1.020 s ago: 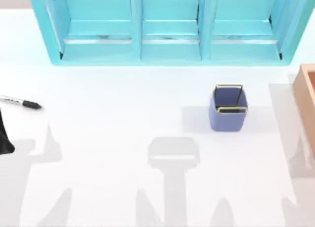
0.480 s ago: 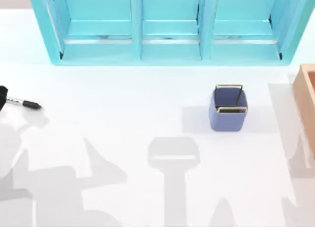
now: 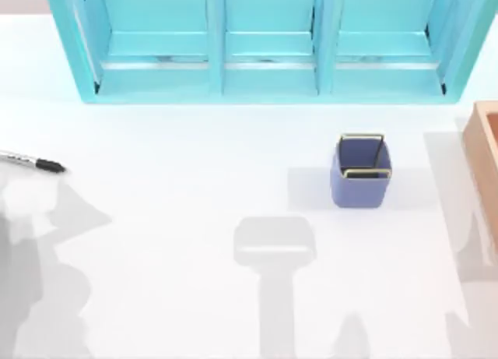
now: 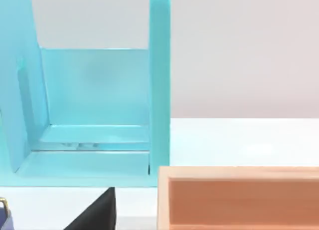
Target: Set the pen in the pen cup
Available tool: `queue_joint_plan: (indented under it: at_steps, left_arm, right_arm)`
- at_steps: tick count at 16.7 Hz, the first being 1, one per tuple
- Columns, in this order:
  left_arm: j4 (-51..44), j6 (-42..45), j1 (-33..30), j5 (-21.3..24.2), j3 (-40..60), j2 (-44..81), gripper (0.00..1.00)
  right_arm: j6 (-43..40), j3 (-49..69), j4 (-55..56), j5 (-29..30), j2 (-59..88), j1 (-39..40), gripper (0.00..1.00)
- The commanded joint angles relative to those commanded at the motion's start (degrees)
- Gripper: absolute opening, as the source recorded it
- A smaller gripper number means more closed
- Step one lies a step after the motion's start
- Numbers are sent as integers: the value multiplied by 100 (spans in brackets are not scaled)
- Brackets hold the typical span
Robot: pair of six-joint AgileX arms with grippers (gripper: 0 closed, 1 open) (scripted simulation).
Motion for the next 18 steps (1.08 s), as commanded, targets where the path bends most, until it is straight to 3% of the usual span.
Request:
queue_joint_plan:
  at_steps: [10,18]
  left_arm:
    - [245,-277,-42,5,267,497,100]
    - [1239,-808,-786,-538,1479,2490,100]
  right_arm:
    - [0,0,0,0,0,0,100]
    - [0,0,0,0,0,0,100]
